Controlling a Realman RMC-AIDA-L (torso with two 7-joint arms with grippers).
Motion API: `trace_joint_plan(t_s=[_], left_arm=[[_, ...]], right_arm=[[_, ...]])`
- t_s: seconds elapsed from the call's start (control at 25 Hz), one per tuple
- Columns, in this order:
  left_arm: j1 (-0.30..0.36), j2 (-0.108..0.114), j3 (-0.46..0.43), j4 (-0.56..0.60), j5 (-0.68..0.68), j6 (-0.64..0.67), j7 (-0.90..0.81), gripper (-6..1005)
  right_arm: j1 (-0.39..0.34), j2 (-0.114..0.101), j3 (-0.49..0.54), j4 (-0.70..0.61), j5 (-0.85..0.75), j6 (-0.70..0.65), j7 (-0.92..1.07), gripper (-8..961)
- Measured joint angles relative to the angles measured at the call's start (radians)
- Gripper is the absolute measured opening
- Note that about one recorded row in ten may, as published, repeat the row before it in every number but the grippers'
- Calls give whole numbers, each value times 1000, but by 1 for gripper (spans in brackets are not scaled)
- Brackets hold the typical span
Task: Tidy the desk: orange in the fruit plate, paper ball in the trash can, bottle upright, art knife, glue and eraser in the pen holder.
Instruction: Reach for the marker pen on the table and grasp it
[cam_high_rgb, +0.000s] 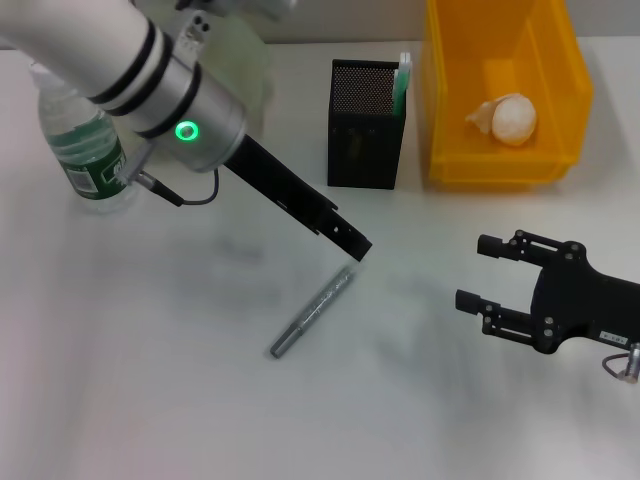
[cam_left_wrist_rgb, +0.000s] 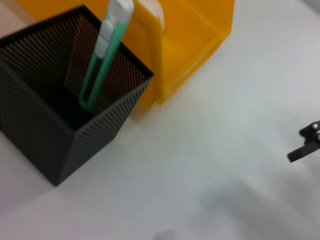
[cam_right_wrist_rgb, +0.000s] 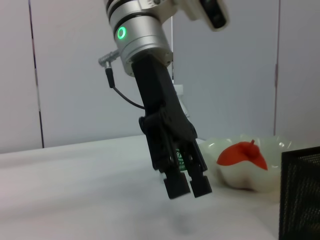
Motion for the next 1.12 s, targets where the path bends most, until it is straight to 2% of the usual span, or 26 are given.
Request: trace_joint_plan(t_s=[0.48, 1.12], left_arm=[[-51, -1, 274, 16, 27, -53, -157, 679], [-53, -1, 517, 27, 40, -148, -235, 672]], right_arm=[[10, -4, -4, 0, -67, 57, 37, 685], [10, -6, -2, -2, -78, 63, 32, 684]])
